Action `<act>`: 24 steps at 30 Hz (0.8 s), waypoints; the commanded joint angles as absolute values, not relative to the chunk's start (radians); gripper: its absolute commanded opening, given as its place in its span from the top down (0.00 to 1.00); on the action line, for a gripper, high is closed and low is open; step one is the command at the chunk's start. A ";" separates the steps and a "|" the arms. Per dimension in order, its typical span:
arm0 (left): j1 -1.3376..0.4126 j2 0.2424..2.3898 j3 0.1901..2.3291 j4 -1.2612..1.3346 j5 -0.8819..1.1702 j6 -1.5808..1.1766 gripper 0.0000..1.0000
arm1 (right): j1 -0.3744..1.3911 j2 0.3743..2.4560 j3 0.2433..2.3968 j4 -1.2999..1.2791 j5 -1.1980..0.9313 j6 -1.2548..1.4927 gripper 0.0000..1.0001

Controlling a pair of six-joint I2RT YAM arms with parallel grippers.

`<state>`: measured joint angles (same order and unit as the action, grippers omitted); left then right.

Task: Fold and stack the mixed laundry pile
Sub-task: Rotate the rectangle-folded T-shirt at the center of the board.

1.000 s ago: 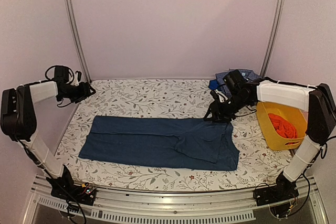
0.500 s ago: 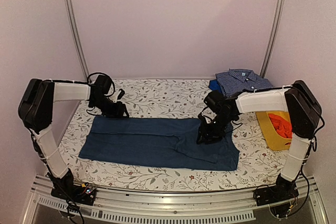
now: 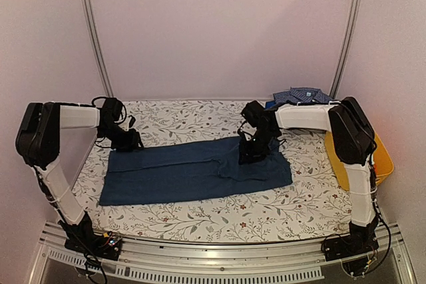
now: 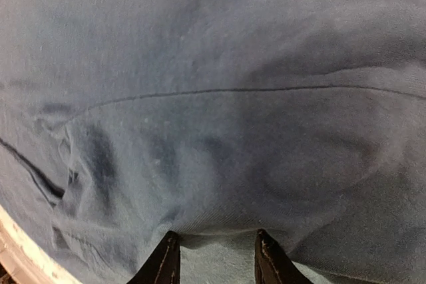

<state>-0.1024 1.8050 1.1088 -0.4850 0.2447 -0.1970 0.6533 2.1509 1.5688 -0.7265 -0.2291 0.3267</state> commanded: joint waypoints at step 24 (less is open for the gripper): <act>-0.344 1.858 1.141 -0.582 -0.124 -0.070 0.70 | 0.614 2.214 1.836 -0.754 -0.240 0.307 0.65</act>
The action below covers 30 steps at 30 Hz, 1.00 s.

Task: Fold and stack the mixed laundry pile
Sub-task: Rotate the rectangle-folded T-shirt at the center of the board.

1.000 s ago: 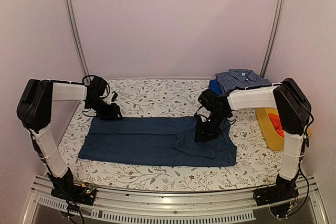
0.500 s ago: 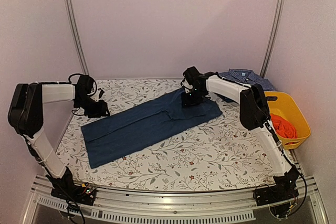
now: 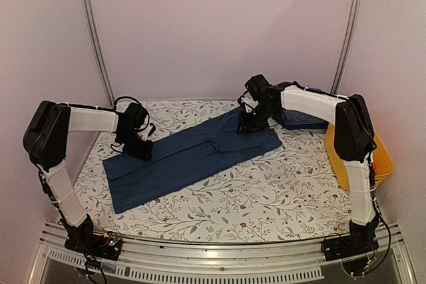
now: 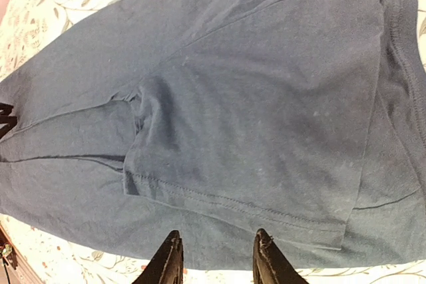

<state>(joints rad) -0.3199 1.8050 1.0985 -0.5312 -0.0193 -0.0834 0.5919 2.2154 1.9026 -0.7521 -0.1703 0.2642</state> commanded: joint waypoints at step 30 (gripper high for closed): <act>-0.640 1.863 1.054 -0.683 -0.251 -0.099 0.91 | 0.509 2.540 2.205 -0.747 0.009 0.105 0.78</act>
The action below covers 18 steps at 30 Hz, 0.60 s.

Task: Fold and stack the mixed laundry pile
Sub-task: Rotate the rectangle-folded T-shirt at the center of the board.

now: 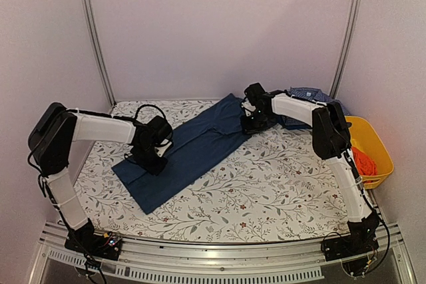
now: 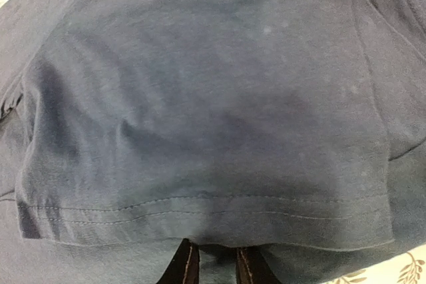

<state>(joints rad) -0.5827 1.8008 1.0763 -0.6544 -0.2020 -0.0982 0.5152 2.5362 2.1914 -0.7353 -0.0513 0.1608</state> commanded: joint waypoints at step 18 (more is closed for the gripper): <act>-1.117 1.961 1.186 -0.860 -0.028 -0.257 1.00 | 0.462 2.211 1.934 -0.727 -0.156 0.155 0.62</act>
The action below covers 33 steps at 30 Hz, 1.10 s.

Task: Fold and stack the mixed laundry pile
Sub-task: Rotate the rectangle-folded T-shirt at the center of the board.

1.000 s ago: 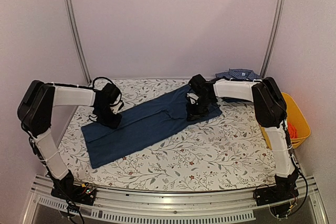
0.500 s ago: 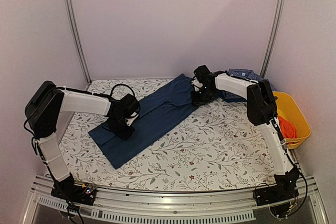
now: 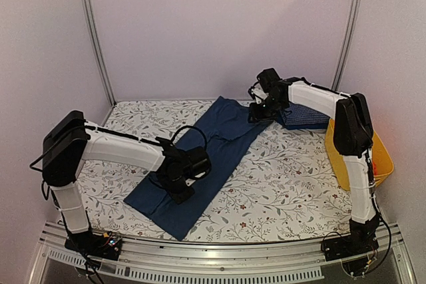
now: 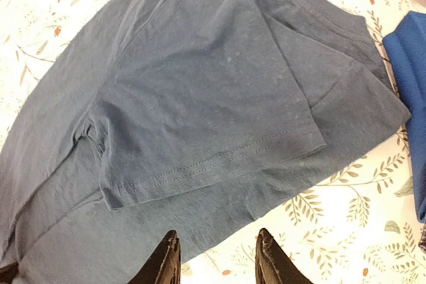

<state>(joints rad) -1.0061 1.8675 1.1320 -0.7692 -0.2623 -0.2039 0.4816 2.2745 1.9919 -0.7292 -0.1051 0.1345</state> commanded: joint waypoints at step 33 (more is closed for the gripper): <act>-0.545 1.771 1.341 -0.589 0.259 -0.332 0.96 | 0.485 2.527 2.164 -0.823 0.073 0.206 0.62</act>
